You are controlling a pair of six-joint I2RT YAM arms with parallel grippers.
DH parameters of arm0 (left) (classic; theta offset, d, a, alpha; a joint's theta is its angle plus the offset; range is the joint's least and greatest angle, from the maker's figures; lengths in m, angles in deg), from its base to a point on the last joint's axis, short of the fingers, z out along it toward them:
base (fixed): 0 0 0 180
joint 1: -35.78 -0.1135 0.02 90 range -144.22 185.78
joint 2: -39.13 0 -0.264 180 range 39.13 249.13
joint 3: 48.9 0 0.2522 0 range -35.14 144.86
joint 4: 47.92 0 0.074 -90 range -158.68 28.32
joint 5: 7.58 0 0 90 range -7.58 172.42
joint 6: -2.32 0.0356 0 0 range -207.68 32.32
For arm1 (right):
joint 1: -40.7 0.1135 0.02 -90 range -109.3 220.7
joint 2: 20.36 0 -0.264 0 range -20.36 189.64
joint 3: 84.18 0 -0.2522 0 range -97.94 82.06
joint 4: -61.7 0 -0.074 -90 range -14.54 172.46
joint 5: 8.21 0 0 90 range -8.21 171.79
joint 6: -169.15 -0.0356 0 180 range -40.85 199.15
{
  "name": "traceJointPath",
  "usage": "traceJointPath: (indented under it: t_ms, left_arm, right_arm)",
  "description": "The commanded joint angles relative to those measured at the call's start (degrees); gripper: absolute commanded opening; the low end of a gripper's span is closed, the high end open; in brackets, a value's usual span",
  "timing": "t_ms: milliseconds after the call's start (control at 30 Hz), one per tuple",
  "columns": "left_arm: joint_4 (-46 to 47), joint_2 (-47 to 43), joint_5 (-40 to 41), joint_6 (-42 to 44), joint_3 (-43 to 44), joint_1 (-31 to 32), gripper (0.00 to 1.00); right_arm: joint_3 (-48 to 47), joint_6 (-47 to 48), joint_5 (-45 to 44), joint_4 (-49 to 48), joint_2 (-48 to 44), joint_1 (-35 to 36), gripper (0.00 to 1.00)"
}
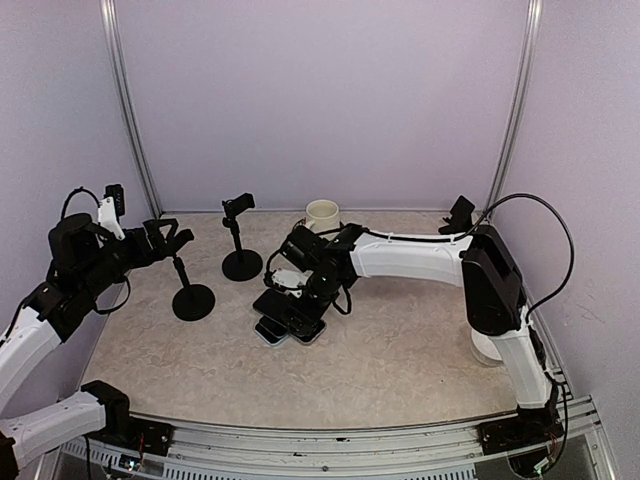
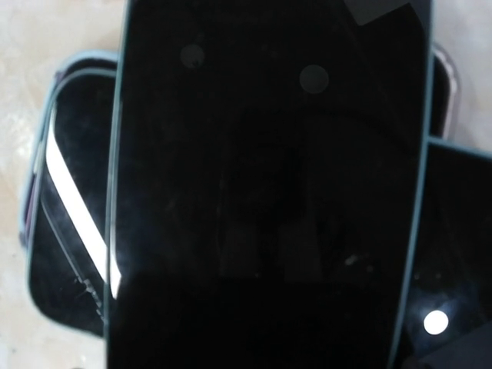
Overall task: Place the phone on the phone stand
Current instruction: Pick up the phone.
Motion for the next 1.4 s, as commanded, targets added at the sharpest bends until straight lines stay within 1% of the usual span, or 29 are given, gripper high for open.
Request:
traceJointPath:
  t_ms: [0,467,767,900,1033,1233,1367]
  left_arm:
    - [0.25,-0.7,-0.33,-0.03,-0.32,-0.46,0.99]
    - [0.18,-1.09,-0.25,-0.03,-0.4,-0.45,0.99]
    - [0.18,-1.1,-0.17,-0.03,-0.42,-0.46,0.99]
    - [0.09,-0.88,-0.45,-0.03,-0.23,-0.45,0.99]
    - [0.18,-0.91,-0.24,-0.03,-0.4,-0.43,0.99]
    - [0.1,-0.85,-0.26,-0.03,-0.31,-0.44,0.99]
    - [-0.03,-0.33,-0.07,-0.04,-0.19,-0.37,0.99]
  right_arm:
    - [1.68,-1.03,-0.49,2.93,-1.75,1.13,0.88]
    - [4.47,-4.85,-4.76,1.26,-3.96,1.9,0.89]
    - [3.91,-5.01,-4.29,-0.42,-1.94,1.86,0.89]
    - [3.86,-4.95,-3.66,-1.96,-1.6,1.85,0.88]
    - [3.19,-5.05,-3.44,-1.75,-0.66,1.87,0.81]
    - [4.64,-5.14,-3.8,-2.73,-2.31,1.85,0.61]
    - [7.34,-4.56,-4.59,-4.63,-5.52,1.87,0.56]
